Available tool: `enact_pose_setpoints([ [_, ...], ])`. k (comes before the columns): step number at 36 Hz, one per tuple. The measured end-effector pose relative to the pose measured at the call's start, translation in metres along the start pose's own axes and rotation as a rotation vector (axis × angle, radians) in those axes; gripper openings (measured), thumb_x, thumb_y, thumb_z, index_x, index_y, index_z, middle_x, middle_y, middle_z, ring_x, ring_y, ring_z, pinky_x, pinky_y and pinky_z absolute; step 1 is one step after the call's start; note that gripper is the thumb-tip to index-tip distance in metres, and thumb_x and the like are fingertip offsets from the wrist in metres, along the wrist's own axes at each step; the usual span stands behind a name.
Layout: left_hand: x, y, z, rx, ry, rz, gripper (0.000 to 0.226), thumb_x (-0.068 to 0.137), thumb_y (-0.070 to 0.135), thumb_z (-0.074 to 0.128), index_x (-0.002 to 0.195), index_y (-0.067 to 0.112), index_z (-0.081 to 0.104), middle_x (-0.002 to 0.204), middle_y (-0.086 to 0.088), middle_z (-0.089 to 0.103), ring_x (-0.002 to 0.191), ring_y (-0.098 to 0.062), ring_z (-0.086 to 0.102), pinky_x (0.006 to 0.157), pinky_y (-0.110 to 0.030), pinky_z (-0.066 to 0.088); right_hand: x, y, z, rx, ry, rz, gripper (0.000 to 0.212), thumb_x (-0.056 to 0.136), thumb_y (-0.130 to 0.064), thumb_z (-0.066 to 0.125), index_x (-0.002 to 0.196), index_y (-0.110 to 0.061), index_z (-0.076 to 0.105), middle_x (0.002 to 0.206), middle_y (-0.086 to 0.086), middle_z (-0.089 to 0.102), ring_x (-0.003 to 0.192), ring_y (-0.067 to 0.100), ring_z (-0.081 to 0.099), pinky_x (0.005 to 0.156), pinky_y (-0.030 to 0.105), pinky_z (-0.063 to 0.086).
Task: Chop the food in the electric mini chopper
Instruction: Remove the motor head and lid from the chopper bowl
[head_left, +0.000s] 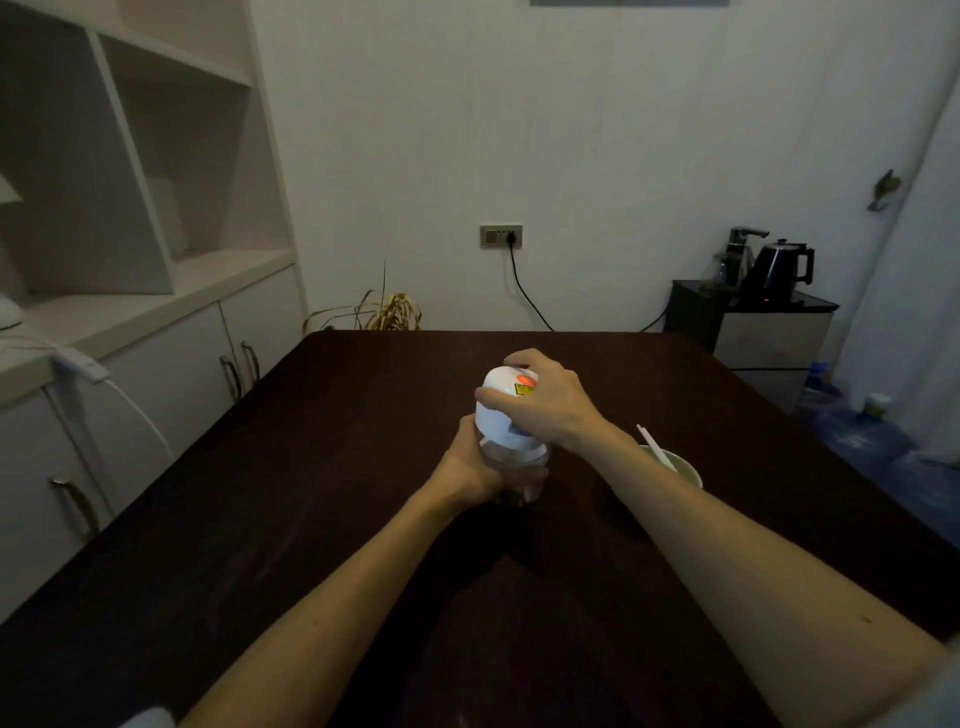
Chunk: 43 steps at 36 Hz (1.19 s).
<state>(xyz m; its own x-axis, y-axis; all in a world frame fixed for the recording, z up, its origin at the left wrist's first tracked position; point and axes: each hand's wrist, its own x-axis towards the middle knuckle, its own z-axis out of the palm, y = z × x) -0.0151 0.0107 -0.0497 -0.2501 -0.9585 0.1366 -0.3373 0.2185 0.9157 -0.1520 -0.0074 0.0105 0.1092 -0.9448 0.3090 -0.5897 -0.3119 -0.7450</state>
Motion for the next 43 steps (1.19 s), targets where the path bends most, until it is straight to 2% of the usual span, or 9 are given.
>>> enact_pose_setpoints([
  [3, -0.001, 0.004, -0.003, -0.101, 0.032, -0.019, 0.116, 0.05, 0.044, 0.091, 0.141, 0.031, 0.02, 0.119, 0.014, 0.046, 0.107, -0.007, 0.051, 0.078, -0.021, 0.048, -0.001, -0.009, -0.003, 0.112, 0.031, 0.051, 0.065, 0.077, -0.053, 0.079, 0.13, -0.027, 0.052, 0.114, -0.006, 0.05, 0.089, 0.009, 0.054, 0.059, 0.016, 0.053],
  [10, -0.009, 0.024, -0.008, -0.176, 0.197, 0.085, 0.105, 0.047, 0.057, 0.089, 0.133, 0.043, 0.032, 0.113, 0.025, 0.052, 0.104, 0.004, 0.055, 0.071, -0.016, 0.049, -0.005, -0.024, -0.007, 0.454, 0.038, 0.186, 0.061, 0.079, -0.056, 0.073, 0.128, -0.023, 0.056, 0.112, -0.001, 0.058, 0.087, 0.013, 0.061, 0.039, 0.01, 0.044],
  [13, -0.014, 0.033, -0.015, -0.207, 0.21, 0.155, 0.099, 0.053, 0.043, 0.092, 0.133, 0.039, 0.035, 0.118, 0.021, 0.052, 0.103, 0.014, 0.053, 0.069, -0.008, 0.049, -0.008, -0.029, -0.007, 0.53, 0.002, 0.207, 0.053, 0.084, -0.058, 0.068, 0.123, -0.024, 0.057, 0.111, 0.001, 0.06, 0.091, 0.017, 0.063, 0.049, 0.016, 0.049],
  [19, -0.027, 0.049, -0.025, -0.194, 0.255, 0.22, 0.093, 0.057, 0.032, 0.09, 0.133, 0.032, 0.036, 0.124, 0.015, 0.049, 0.113, -0.003, 0.051, 0.078, -0.012, 0.05, -0.015, -0.044, -0.009, 0.827, -0.053, 0.353, 0.037, 0.096, -0.053, 0.054, 0.106, -0.017, 0.059, 0.109, 0.016, 0.068, 0.098, 0.032, 0.07, 0.08, 0.044, 0.061],
  [23, -0.034, 0.059, -0.032, -0.2, 0.266, 0.224, 0.097, 0.054, 0.035, 0.088, 0.135, 0.027, 0.035, 0.122, 0.017, 0.049, 0.107, 0.0, 0.052, 0.071, -0.008, 0.048, -0.022, -0.049, -0.01, 0.973, -0.049, 0.447, 0.038, 0.103, -0.049, 0.043, 0.103, -0.014, 0.056, 0.102, 0.013, 0.067, 0.092, 0.03, 0.069, 0.062, 0.035, 0.062],
  [28, -0.041, 0.066, -0.039, -0.15, 0.308, 0.237, 0.108, 0.051, 0.045, 0.085, 0.142, 0.021, 0.033, 0.129, 0.008, 0.046, 0.11, -0.003, 0.05, 0.074, -0.01, 0.049, -0.025, -0.054, -0.011, 0.904, -0.024, 0.456, 0.039, 0.106, -0.04, 0.033, 0.098, -0.013, 0.06, 0.094, 0.014, 0.069, 0.086, 0.026, 0.069, 0.054, 0.033, 0.06],
  [33, -0.044, 0.065, -0.046, -0.134, 0.335, 0.211, 0.108, 0.054, 0.052, 0.084, 0.143, 0.022, 0.031, 0.134, 0.003, 0.045, 0.117, -0.011, 0.049, 0.079, -0.017, 0.052, -0.025, -0.056, -0.007, 0.752, -0.018, 0.422, 0.034, 0.104, -0.027, 0.035, 0.105, -0.011, 0.065, 0.105, 0.019, 0.069, 0.101, 0.031, 0.067, 0.095, 0.051, 0.055],
  [38, -0.046, 0.061, -0.058, -0.116, 0.353, 0.151, 0.116, 0.055, 0.06, 0.076, 0.148, 0.022, 0.019, 0.138, -0.007, 0.041, 0.108, -0.013, 0.051, 0.071, -0.019, 0.053, -0.028, -0.06, -0.001, 0.511, -0.036, 0.279, 0.031, 0.101, -0.016, 0.036, 0.096, -0.002, 0.064, 0.107, 0.026, 0.067, 0.102, 0.034, 0.065, 0.094, 0.061, 0.052],
  [43, -0.051, 0.048, -0.071, -0.036, 0.373, 0.12, 0.117, 0.054, 0.062, 0.073, 0.148, 0.021, 0.018, 0.141, -0.014, 0.041, 0.11, -0.016, 0.05, 0.072, -0.016, 0.05, -0.028, -0.06, 0.005, 0.324, -0.119, 0.12, 0.036, 0.099, -0.006, 0.046, 0.132, -0.01, 0.059, 0.121, 0.012, 0.066, 0.109, 0.022, 0.064, 0.092, 0.041, 0.057],
])
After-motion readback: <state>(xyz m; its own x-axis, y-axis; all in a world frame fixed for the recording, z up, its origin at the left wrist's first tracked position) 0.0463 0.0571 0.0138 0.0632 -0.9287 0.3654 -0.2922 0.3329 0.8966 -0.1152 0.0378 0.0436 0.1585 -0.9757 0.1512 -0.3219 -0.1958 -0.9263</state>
